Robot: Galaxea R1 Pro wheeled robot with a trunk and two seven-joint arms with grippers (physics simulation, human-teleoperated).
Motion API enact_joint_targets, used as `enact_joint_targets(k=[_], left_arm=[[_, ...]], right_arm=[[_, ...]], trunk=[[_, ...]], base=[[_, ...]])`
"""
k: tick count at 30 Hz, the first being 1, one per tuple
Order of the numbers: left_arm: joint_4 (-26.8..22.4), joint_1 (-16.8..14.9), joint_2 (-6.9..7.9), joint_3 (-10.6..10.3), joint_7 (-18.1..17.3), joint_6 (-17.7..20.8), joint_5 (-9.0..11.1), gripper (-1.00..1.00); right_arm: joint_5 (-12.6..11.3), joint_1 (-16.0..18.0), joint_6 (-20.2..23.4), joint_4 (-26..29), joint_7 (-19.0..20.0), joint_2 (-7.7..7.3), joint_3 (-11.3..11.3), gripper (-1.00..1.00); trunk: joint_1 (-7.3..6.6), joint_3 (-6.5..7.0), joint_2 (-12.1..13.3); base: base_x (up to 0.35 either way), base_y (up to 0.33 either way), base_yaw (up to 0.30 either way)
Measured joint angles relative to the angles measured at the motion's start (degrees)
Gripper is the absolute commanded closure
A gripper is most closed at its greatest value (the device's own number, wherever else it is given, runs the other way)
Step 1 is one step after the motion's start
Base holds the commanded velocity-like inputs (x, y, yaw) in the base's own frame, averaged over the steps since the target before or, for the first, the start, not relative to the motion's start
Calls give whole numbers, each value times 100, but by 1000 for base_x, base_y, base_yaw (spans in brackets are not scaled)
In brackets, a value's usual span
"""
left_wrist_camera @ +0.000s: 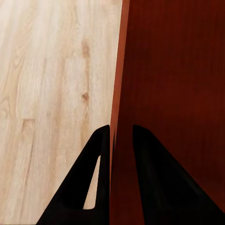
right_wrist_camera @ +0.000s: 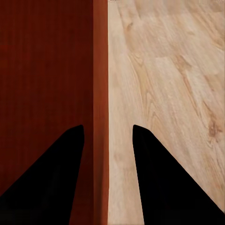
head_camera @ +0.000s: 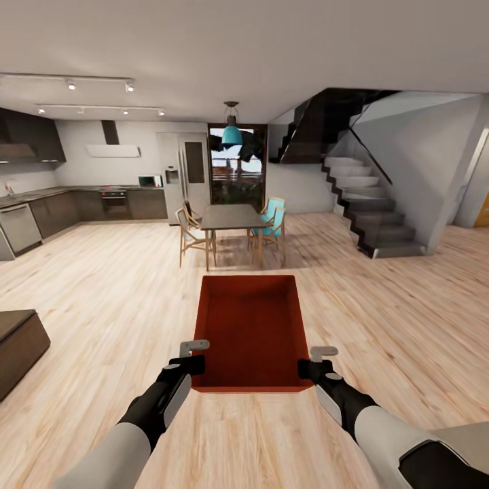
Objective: Move the two storage containers from the living room to the garage. In the garage, place one container on the floor and stack the other container on top of it (either order is fine).
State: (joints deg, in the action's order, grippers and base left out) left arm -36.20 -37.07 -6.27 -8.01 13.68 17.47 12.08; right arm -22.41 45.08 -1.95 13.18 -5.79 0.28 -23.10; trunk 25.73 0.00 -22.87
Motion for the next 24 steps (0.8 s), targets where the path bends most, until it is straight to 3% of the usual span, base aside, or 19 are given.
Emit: enact_joint_targets(k=[15,24], left_arm=[[-9,0,-2,5,0,10,-11,100],[-30,-1,-4,13,0,48,-32,100]], right_arm=[[-4,-1,-1,1,2,0,1,100],[4,-1,6,3,12,-1,20,100]], trunk=[[0,0,0],[0,0,0]], base=[[322,0,-1],[322,0,-154]])
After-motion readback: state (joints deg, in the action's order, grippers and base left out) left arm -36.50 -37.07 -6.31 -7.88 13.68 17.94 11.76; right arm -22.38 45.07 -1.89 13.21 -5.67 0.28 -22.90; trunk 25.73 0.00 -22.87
